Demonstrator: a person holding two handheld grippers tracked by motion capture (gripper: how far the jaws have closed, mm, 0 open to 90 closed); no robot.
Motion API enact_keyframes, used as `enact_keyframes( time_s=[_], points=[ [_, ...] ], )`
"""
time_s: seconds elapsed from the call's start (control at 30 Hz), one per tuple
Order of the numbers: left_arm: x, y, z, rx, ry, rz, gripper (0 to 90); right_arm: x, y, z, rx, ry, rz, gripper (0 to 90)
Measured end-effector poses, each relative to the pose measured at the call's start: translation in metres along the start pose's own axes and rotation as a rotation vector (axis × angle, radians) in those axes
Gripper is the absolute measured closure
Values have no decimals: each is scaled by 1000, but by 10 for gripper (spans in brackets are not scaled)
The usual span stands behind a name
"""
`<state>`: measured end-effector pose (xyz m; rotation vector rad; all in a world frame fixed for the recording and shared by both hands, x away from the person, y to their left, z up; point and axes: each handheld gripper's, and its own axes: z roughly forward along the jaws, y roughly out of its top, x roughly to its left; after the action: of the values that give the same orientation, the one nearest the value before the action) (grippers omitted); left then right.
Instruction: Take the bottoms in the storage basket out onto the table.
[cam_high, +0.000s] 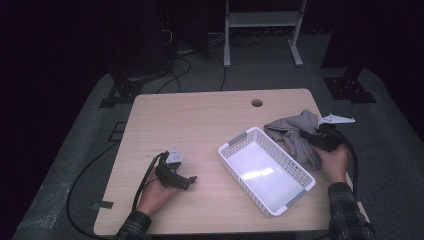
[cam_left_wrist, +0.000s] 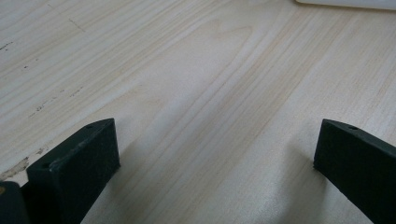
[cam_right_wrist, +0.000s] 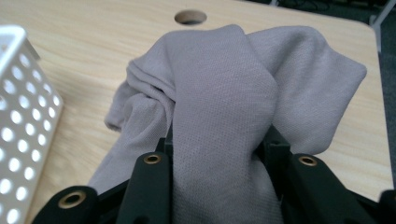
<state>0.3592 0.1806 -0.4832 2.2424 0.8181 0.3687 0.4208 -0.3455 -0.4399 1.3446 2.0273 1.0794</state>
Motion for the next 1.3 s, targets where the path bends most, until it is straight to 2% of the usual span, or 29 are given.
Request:
enact_keyframes(
  time_s=[0.2,0.33,0.5,0.63,0.83,0.97,1.17,1.3],
  points=[
    [0,0,0,0,0,0,0,0,-1,1,6,-6,3,529],
    [0,0,0,-1,0,-1,0,1,0,-3,9,-27,-7,475],
    [0,0,0,0,0,-1,0,4,4,-14,-17,-55,-36,451],
    [0,0,0,-1,0,-1,0,7,9,-25,-48,-72,-44,392],
    [0,0,0,-1,0,-1,0,8,12,-43,-86,-45,-18,386],
    [0,0,0,-5,-2,-3,0,10,9,-50,-75,-54,-30,386],
    [-1,0,0,-4,-4,-1,0,14,-5,-59,-43,-63,-49,378],
    [-1,0,0,-4,-4,1,0,17,-16,-69,-35,-43,-35,388]
  ],
)
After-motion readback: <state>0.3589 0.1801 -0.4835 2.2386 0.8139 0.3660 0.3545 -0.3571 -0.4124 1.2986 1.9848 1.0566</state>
